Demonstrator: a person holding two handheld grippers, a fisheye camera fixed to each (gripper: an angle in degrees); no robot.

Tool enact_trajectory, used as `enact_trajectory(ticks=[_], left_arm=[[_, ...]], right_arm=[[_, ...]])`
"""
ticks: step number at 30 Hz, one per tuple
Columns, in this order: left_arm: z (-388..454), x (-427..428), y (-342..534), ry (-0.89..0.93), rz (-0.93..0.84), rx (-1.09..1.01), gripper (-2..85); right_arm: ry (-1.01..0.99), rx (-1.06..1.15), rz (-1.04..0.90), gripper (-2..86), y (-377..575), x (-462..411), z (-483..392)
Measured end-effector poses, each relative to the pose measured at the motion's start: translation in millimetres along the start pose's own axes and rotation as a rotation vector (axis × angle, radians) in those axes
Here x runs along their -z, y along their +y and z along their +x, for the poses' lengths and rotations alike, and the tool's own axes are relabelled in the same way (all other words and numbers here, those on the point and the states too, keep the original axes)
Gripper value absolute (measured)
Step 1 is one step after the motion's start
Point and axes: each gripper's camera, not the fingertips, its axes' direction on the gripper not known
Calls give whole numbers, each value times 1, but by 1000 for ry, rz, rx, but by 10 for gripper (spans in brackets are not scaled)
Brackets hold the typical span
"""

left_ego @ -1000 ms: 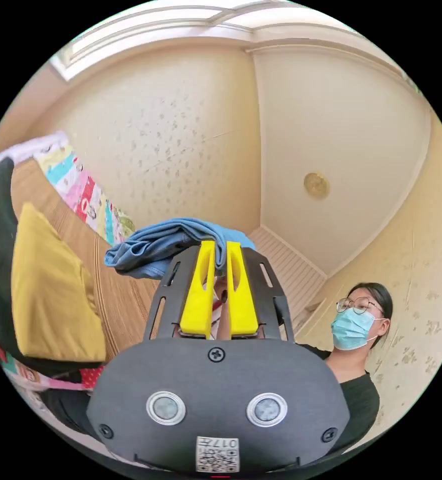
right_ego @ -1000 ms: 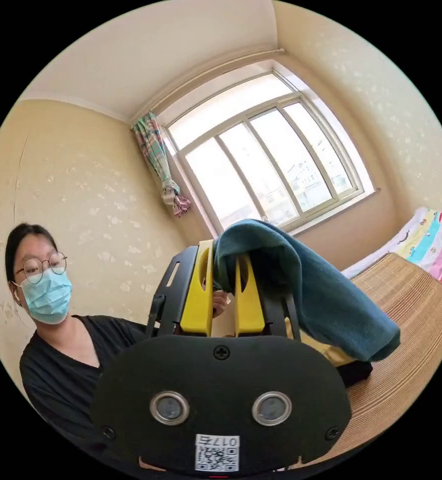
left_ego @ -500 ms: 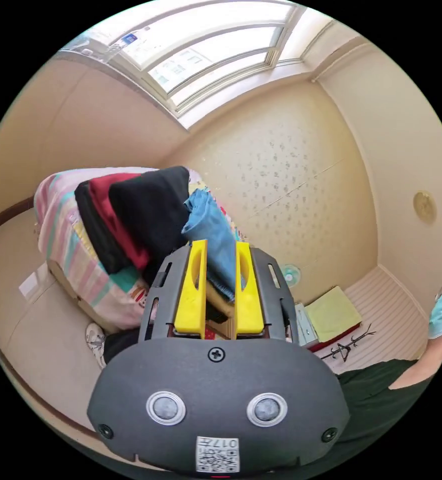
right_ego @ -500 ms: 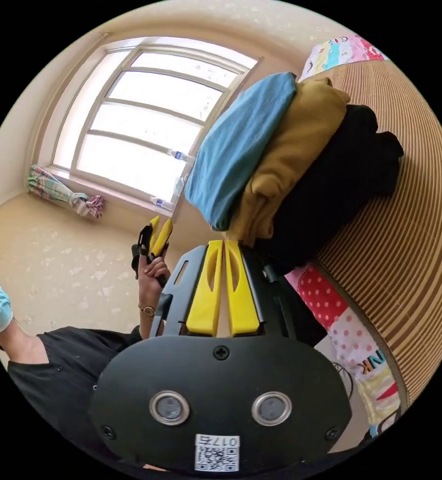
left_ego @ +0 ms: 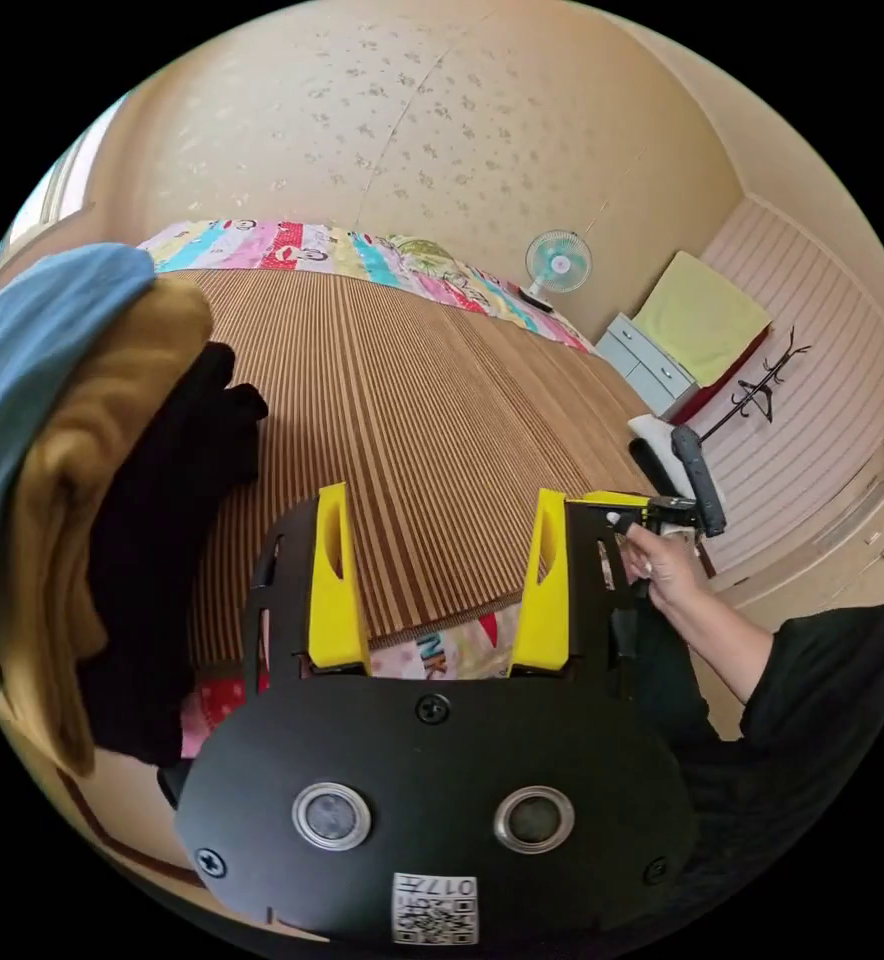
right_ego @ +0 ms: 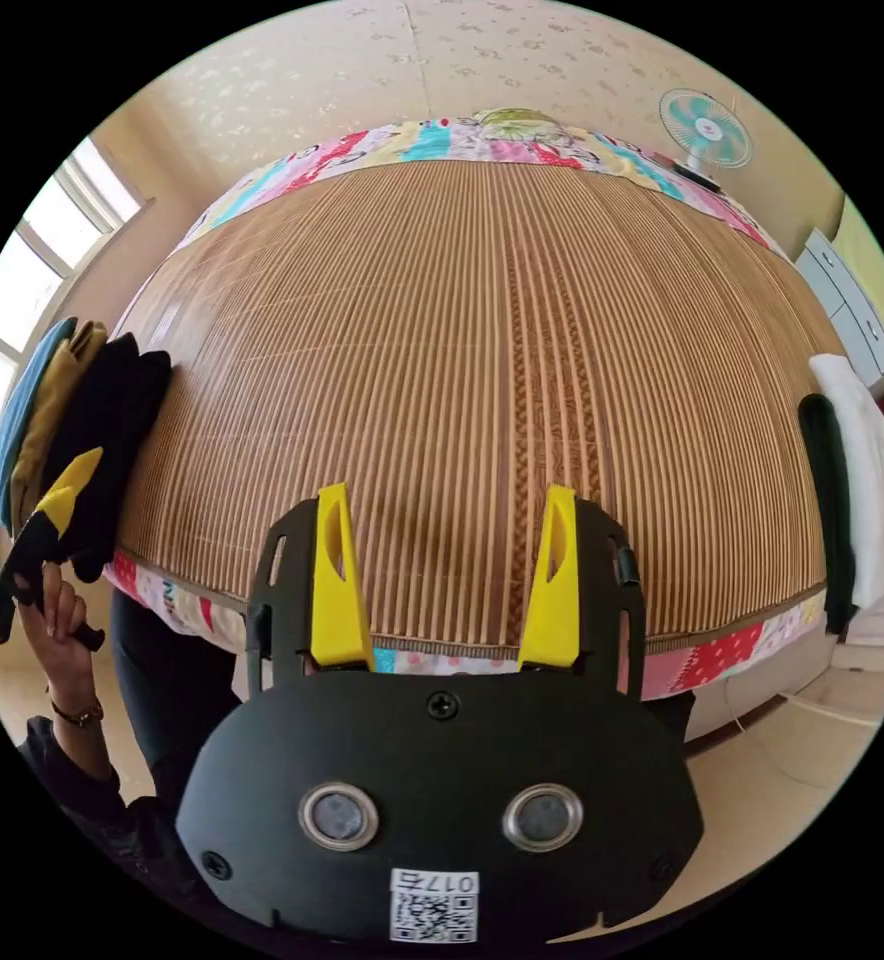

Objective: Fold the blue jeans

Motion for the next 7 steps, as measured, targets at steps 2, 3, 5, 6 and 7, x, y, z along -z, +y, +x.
enact_trajectory(ticks=[2,3,5,6,7], left_arm=[[6,-60,-27,-59,-51,12,259],[8,-96,-40,-86,-74,29,263],[6,-139,-51,-118,-103,83,264],[12,-152,-55,-163,-73,95,263],[19,-161,-59,-205,-58,93,261]], right_arm=[[32,-41,40,230,-18,-6,16],[44,-43,46,228,-22,-7,17],[90,-49,68,229,-38,-15,15],[101,-45,77,231,-41,-18,13],[137,-30,101,235,-45,-26,7]])
